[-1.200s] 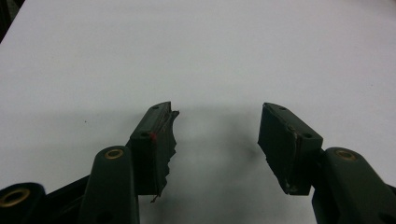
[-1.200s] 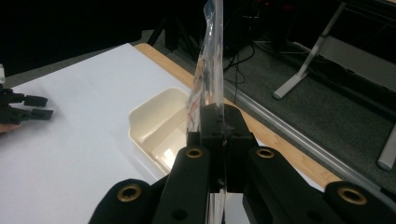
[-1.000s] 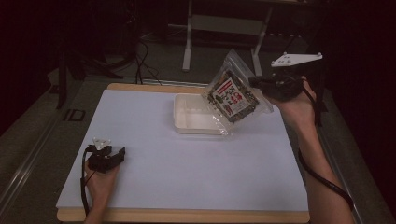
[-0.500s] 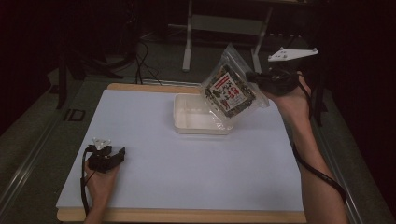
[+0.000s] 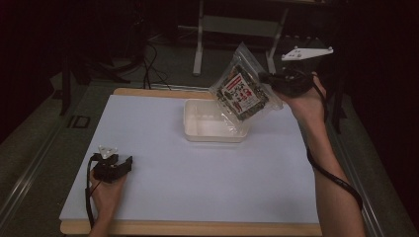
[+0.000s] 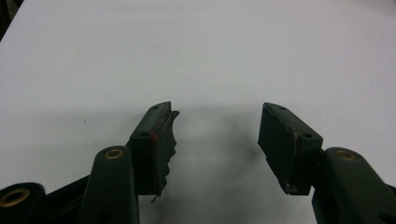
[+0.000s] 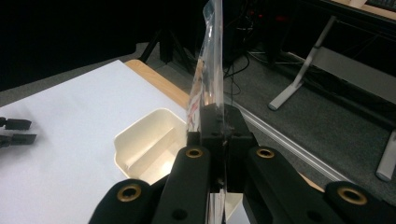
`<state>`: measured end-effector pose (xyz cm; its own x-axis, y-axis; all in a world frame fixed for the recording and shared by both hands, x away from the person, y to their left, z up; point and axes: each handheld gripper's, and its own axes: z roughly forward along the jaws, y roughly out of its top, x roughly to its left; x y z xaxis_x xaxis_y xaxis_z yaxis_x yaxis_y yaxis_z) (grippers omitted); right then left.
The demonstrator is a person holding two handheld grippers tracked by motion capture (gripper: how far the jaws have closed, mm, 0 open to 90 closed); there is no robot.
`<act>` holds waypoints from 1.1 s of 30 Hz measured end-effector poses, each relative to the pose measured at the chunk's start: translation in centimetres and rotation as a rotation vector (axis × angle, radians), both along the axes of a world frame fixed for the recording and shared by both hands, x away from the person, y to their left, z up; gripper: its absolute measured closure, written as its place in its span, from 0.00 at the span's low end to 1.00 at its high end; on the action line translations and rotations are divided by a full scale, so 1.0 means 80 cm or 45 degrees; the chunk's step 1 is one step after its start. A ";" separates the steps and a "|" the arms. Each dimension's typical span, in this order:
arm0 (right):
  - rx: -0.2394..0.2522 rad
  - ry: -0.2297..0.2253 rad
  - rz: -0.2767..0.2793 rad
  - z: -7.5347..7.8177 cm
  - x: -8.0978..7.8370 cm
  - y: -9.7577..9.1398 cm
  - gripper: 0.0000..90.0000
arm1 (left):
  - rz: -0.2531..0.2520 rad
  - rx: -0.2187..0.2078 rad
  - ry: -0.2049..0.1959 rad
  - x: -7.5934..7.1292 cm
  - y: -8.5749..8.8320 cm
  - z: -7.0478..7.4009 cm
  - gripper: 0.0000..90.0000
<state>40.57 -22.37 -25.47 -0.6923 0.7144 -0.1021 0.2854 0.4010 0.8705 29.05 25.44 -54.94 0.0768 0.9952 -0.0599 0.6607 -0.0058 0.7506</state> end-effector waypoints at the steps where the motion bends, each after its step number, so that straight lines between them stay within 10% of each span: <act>1: 0.000 0.000 0.001 0.000 0.001 0.001 1.00 | 0.000 0.000 0.001 0.000 0.000 0.000 0.50; 33: 0.031 0.122 0.029 -0.036 0.040 0.016 0.99 | -0.001 -0.006 -0.004 0.000 0.000 0.000 0.50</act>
